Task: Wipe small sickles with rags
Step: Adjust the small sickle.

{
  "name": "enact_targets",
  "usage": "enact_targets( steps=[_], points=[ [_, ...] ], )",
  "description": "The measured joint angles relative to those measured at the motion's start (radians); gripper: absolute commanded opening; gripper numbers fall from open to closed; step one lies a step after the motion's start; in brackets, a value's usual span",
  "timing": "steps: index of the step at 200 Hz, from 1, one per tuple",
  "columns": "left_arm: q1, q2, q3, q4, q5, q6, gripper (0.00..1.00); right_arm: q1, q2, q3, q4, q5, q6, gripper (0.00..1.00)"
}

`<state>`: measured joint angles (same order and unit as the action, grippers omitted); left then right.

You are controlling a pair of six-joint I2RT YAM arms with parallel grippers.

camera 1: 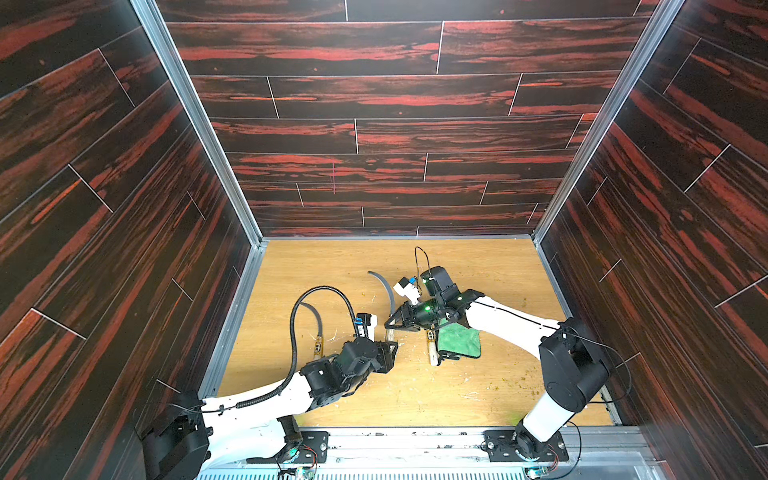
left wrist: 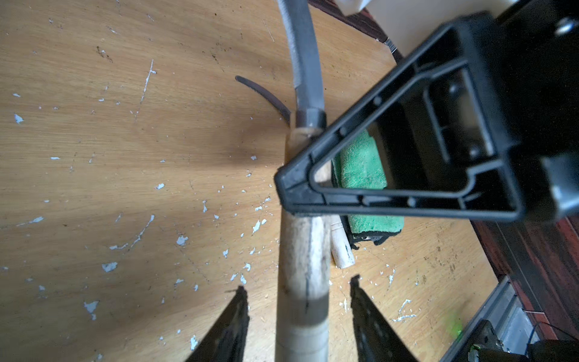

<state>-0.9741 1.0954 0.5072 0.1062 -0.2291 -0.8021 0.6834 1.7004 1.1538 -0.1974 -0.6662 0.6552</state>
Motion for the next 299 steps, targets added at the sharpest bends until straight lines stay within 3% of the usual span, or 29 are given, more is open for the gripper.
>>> enact_targets(
  steps=[62,184,276,299],
  points=[
    [0.007,0.071,0.009,0.0,0.005,0.0,0.5,0.0,0.0,0.0,0.019,-0.007,0.02,0.01],
    [0.02,0.001,0.016,-0.001,0.002,-0.007,0.42,0.001,0.0,0.0,-0.023,0.042,0.002,0.01],
    [0.026,0.024,0.016,0.014,0.014,-0.011,0.38,0.002,0.0,0.0,-0.021,0.026,0.002,0.01],
    [0.027,0.024,0.016,0.015,0.016,-0.013,0.31,0.002,0.0,0.0,-0.019,0.022,0.002,0.01]
  ],
)
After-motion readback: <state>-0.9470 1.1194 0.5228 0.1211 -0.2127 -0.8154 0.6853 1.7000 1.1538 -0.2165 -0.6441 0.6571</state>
